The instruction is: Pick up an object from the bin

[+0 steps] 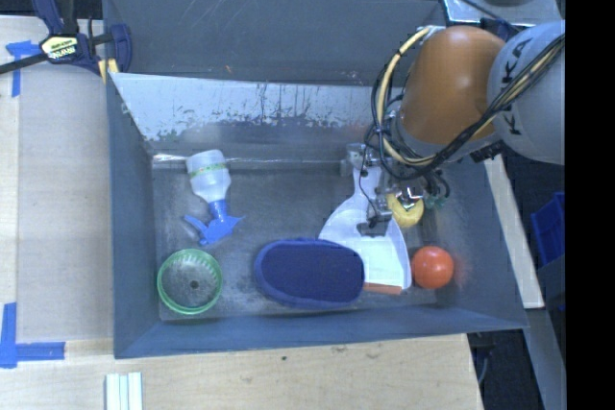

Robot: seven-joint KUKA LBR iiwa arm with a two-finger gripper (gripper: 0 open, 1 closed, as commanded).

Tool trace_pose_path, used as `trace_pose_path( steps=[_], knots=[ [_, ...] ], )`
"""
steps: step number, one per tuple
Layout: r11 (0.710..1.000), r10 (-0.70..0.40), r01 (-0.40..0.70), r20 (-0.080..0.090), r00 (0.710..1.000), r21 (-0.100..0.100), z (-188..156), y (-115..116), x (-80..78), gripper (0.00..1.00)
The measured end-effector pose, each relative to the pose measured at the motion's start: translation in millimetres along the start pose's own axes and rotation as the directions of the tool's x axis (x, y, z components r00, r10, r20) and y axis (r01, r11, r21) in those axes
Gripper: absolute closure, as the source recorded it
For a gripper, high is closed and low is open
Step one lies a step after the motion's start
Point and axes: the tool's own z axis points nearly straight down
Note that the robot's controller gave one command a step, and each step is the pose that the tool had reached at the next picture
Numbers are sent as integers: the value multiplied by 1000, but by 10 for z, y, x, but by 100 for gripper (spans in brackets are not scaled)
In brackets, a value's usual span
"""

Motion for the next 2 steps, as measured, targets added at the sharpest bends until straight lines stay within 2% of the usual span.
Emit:
trace_pose_path(
  steps=[1,2],
  knots=[
    [996,-92,92,-2,996,0,291,1,252,0],
    [996,-91,91,6,996,2,272,0,230,100]
  ],
)
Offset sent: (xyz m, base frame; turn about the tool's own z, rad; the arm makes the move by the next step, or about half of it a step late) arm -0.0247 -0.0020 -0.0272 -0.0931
